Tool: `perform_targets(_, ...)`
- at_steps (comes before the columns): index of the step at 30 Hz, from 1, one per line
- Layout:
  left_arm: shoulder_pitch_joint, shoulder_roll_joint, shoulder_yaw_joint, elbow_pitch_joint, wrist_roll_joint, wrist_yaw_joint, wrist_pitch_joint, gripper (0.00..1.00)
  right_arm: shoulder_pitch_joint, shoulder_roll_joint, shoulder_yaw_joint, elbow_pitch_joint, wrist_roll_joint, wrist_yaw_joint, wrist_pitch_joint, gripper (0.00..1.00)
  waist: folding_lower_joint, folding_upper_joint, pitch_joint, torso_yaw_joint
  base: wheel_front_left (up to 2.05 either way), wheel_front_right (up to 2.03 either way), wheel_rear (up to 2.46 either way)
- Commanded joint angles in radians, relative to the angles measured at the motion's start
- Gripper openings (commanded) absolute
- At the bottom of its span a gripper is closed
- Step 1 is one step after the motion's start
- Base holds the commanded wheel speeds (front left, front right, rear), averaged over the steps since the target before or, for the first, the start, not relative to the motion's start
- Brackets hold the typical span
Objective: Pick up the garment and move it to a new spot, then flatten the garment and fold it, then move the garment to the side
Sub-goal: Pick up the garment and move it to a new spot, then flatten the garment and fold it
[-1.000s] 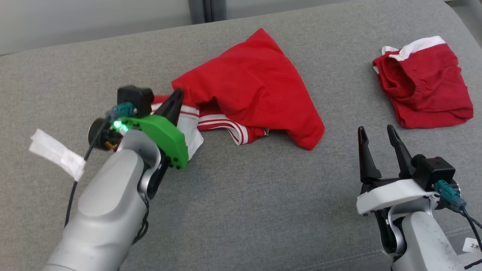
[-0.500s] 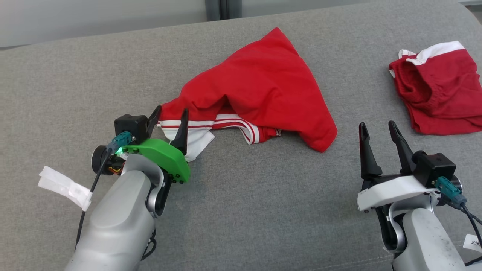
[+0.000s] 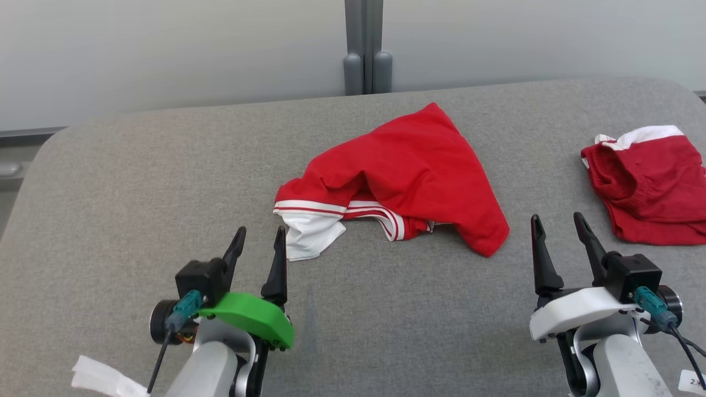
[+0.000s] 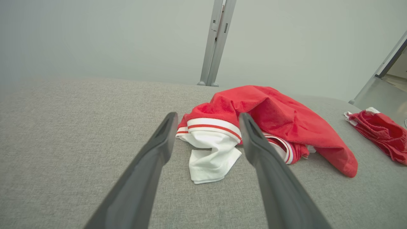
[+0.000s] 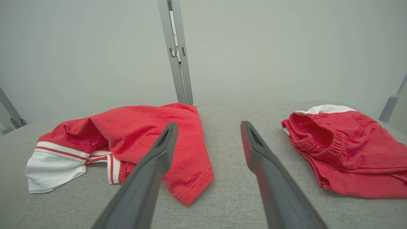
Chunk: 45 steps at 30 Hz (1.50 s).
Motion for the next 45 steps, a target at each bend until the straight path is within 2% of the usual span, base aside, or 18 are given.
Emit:
perform_targets(1,0.042,-0.003,0.018,-0.024,0.013,0.010,0.000,1.00,0.018,-0.002,0.006,-0.007,-0.002,-0.002,-0.003,1.00,0.0000,0.0000,-0.042,0.036,0.00,0.00,0.00)
perform_targets(8,0.196,-0.017,0.117,-0.155,0.068,0.039,0.000,1.00,0.073,-0.002,0.034,-0.022,0.021,-0.002,-0.003,1.00,0.0000,0.0000,-0.063,0.051,0.00,0.00,0.00)
perform_targets(17,0.310,-0.029,0.182,-0.241,0.129,0.036,0.000,1.00,0.106,-0.003,0.070,-0.017,0.054,-0.002,-0.003,1.00,0.0000,0.0000,-0.069,0.054,0.00,0.00,0.00)
perform_targets(45,0.309,-0.046,0.214,-0.224,0.166,-0.003,0.000,1.00,0.100,-0.002,0.077,-0.011,0.053,-0.002,-0.003,1.00,0.0000,0.0000,-0.056,0.048,0.00,0.00,0.00)
